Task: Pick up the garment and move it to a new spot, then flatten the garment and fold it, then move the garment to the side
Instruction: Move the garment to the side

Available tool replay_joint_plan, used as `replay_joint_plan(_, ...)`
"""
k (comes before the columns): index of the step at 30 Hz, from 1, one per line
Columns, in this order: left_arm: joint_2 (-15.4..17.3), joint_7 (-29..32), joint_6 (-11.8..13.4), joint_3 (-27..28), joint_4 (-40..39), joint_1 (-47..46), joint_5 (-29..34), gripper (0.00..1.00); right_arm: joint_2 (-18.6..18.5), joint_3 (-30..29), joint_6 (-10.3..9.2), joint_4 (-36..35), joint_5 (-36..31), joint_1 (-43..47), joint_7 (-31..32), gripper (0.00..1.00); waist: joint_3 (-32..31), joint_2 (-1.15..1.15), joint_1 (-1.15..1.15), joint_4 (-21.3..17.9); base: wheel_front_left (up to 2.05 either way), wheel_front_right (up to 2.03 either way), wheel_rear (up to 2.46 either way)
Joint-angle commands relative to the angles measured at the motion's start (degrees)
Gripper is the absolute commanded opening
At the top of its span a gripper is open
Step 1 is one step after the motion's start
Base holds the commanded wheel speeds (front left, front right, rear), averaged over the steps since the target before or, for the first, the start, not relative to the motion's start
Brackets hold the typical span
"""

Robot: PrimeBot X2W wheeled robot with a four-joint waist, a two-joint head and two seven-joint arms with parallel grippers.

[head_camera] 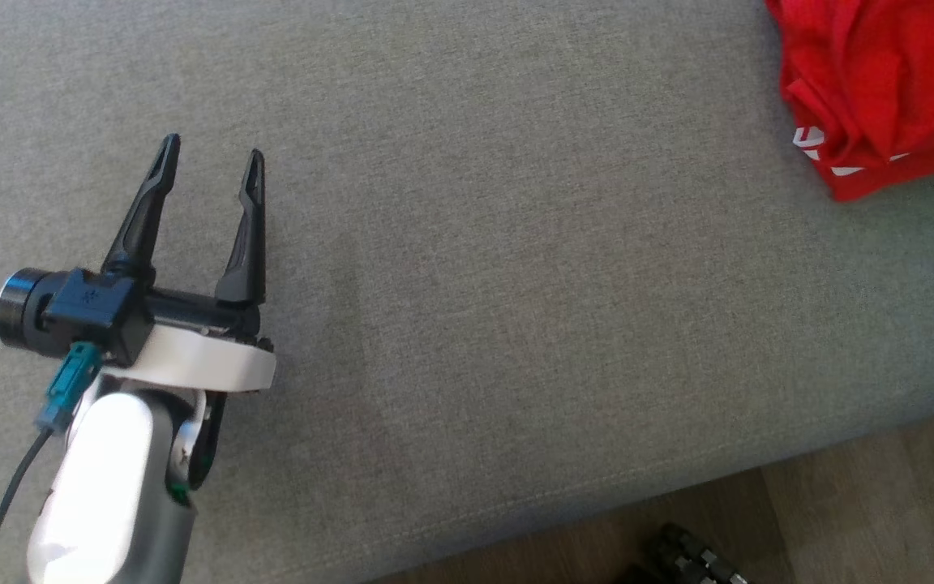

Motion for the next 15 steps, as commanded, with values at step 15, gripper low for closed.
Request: replay_joint_plan(15,1.9,0.1,1.2,1.7,-1.1,0.4,-0.6,1.0,18.8,-11.1,-0.05,-15.4,-3.6,12.2,-4.4,1.0,-3.1,0.0,0.0,-0.6,0.0,0.0,0.0)
